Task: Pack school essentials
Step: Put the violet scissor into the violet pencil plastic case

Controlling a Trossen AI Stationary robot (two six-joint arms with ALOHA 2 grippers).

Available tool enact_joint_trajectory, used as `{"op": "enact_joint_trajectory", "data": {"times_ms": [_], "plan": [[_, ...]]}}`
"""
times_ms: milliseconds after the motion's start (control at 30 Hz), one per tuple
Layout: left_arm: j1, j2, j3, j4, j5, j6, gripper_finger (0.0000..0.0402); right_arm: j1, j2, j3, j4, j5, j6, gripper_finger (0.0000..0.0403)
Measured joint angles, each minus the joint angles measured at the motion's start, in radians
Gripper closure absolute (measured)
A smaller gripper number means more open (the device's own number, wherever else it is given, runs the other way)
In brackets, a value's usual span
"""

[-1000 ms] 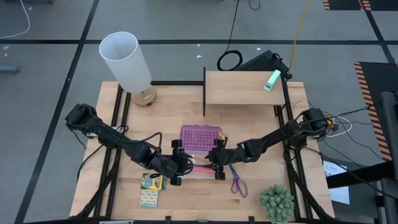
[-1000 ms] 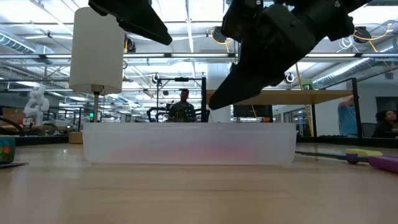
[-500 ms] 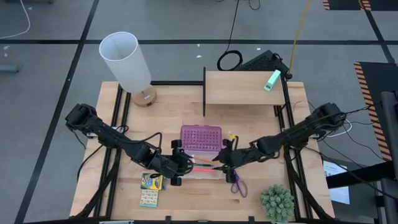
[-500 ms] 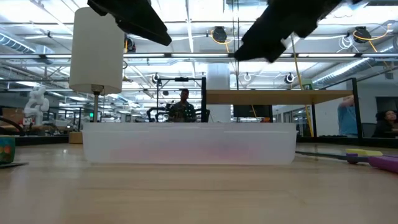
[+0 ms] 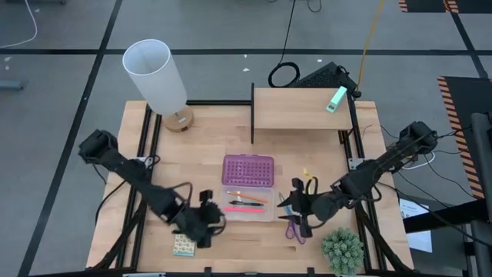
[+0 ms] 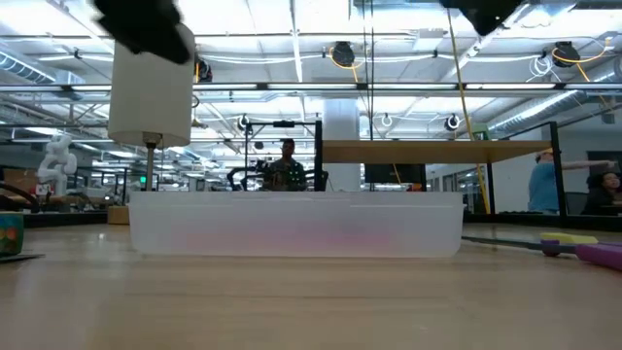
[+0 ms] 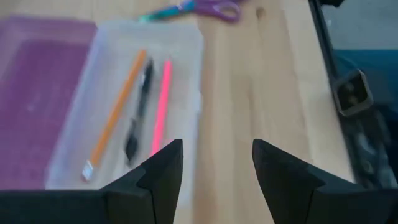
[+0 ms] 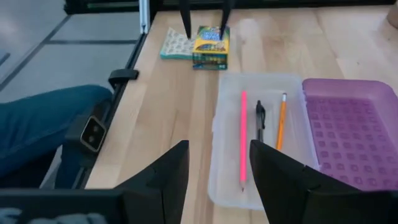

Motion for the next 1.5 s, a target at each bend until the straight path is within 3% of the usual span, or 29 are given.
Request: {"op": "enact_joint_trajectory", "data": {"times_ms": [233,500,833,1000,1133,1333,1500], "plan": [[-0.17,0.0,0.0,-0.089,-0.077,-0.195,0.0204,0.012,-0.004,0.0,-0.004,0.0,-0.002,0.0238],[-0.277,0.0,0.0,-0.099,-0.192,-0.333,0.0204,0.02,-0.004,0.0,-0.027,-0.001,0.05,0.0238],[-0.31,0.0,0.0,-0.102,-0.299,-0.348,0.0204,0.13,-0.003,0.0,-0.288,0.081,0.433,0.0238],[-0.299,0.0,0.0,-0.102,-0.355,-0.338,0.0204,0.121,0.002,0.0,-0.425,0.109,0.645,0.0238],[-0.288,0.0,0.0,-0.102,-0.366,-0.338,0.0204,0.116,0.008,0.0,-0.421,0.099,0.721,0.0238],[-0.285,0.0,-0.001,-0.102,-0.405,-0.338,0.0204,0.122,0.1,0.01,-0.31,-0.044,0.852,0.0238],[-0.285,0.0,-0.001,-0.092,-0.426,-0.346,0.0204,0.139,0.237,0.117,-0.436,-0.169,0.93,0.0238]]}}
